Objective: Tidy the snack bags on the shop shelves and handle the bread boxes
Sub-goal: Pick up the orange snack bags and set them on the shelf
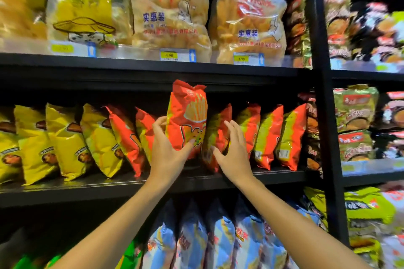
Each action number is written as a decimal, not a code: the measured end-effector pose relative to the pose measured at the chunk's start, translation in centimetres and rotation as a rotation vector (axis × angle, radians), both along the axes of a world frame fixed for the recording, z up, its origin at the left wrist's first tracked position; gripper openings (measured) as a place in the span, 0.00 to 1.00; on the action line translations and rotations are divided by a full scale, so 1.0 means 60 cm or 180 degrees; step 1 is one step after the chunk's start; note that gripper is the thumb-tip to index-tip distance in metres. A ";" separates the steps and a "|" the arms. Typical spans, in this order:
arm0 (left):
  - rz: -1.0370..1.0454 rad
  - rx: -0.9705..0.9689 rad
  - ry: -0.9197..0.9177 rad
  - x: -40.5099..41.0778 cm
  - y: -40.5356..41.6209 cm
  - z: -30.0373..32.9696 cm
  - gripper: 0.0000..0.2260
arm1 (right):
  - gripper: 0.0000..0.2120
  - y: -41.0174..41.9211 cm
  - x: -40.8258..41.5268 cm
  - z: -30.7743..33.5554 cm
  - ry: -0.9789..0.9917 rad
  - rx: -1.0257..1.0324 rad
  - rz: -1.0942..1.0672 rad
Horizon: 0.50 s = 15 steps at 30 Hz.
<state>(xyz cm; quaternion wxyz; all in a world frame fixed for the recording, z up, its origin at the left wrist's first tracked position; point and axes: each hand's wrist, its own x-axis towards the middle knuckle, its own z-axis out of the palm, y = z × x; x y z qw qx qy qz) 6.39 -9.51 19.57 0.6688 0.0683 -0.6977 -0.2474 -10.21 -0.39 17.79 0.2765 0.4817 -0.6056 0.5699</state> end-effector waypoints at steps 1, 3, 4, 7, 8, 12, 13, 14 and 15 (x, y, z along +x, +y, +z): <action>0.0139 -0.0102 -0.0017 -0.012 -0.005 0.002 0.38 | 0.39 -0.007 -0.001 0.002 0.0043 0.0027 -0.0140; 0.0458 -0.0198 -0.0108 -0.034 -0.012 0.007 0.43 | 0.42 -0.018 -0.002 0.006 0.0100 0.0164 -0.0344; 0.0552 -0.0230 -0.0154 -0.044 -0.016 0.009 0.44 | 0.44 -0.022 -0.002 0.008 0.0123 0.0233 -0.0396; 0.0666 -0.0245 -0.0367 -0.070 -0.023 0.010 0.44 | 0.45 -0.027 -0.003 0.010 0.0229 0.0397 -0.0474; 0.0713 -0.0258 -0.0480 -0.079 -0.031 0.008 0.43 | 0.45 -0.026 -0.006 0.007 0.0248 0.0440 -0.0486; 0.0639 -0.0223 -0.0948 -0.095 -0.045 -0.004 0.44 | 0.37 -0.024 -0.016 -0.009 0.0294 0.0443 -0.0486; 0.0611 -0.0211 -0.0978 -0.097 -0.048 -0.004 0.44 | 0.35 -0.024 -0.016 -0.009 0.0278 0.0405 -0.0503; 0.0590 -0.0208 -0.0984 -0.097 -0.051 -0.004 0.45 | 0.34 -0.024 -0.016 -0.008 0.0266 0.0392 -0.0518; 0.0552 -0.0194 -0.0996 -0.096 -0.052 -0.005 0.46 | 0.32 -0.024 -0.015 -0.008 0.0255 0.0391 -0.0533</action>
